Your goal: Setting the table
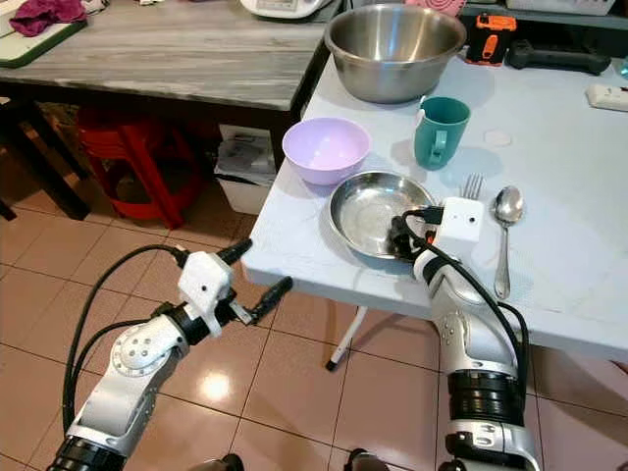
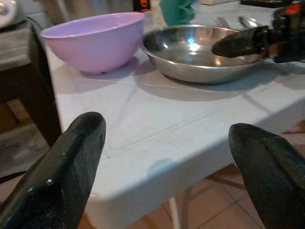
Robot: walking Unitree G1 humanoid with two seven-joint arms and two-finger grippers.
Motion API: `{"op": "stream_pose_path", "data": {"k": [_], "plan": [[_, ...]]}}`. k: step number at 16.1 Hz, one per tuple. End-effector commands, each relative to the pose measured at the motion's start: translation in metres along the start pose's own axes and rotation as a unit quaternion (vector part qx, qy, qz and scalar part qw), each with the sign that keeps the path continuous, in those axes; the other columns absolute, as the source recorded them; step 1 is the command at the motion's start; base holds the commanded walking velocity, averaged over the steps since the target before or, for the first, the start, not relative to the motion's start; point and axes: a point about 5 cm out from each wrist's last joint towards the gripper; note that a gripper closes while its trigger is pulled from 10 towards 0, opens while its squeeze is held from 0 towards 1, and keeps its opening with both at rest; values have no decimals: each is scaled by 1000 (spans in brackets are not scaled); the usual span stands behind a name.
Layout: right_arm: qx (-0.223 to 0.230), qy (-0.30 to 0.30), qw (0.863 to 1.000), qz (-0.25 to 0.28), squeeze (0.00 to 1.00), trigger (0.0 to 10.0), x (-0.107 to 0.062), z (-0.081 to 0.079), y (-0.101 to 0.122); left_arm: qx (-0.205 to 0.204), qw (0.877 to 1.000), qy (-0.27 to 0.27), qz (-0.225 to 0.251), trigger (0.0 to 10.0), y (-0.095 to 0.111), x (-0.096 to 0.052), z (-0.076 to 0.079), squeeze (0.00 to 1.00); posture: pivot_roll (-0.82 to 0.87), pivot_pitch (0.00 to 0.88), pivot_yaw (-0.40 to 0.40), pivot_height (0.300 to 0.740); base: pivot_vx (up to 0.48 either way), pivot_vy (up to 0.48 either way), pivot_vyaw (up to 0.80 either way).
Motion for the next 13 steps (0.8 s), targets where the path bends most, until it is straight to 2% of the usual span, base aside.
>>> {"op": "stream_pose_path", "data": {"k": [1,4,6,7,13], "plan": [[-1,-6,1000,-25,0,0,0,5,-10,0,1000,-8,-4,10000,-1,-2,2,0,-84,172,55,740,0,0,0],[5,1,999,-34,0,157,2,6,-9,0,1000,-11,-5,10000,0,-2,3,0,-86,173,56,740,0,0,0],[6,22,999,-40,0,4078,9,3,-1,1,1000,-14,-5,10000,0,-1,4,0,-86,176,57,740,0,0,0],[13,25,999,-41,0,0,10,2,1,2,1000,-15,-5,10000,0,-1,4,0,-85,177,55,740,0,0,0],[67,55,994,-72,0,0,12,-8,-7,7,1000,-19,-7,10000,0,0,5,0,-83,171,52,740,0,0,0]]}}
Point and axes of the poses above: a point about 5 cm out from each wrist's last joint towards the gripper, its own x axis pointing out of the wrist towards the gripper, its own y axis along the axis of the wrist's last joint, z = x × y, and after that the axes turned 2 degrees about x, right-handed
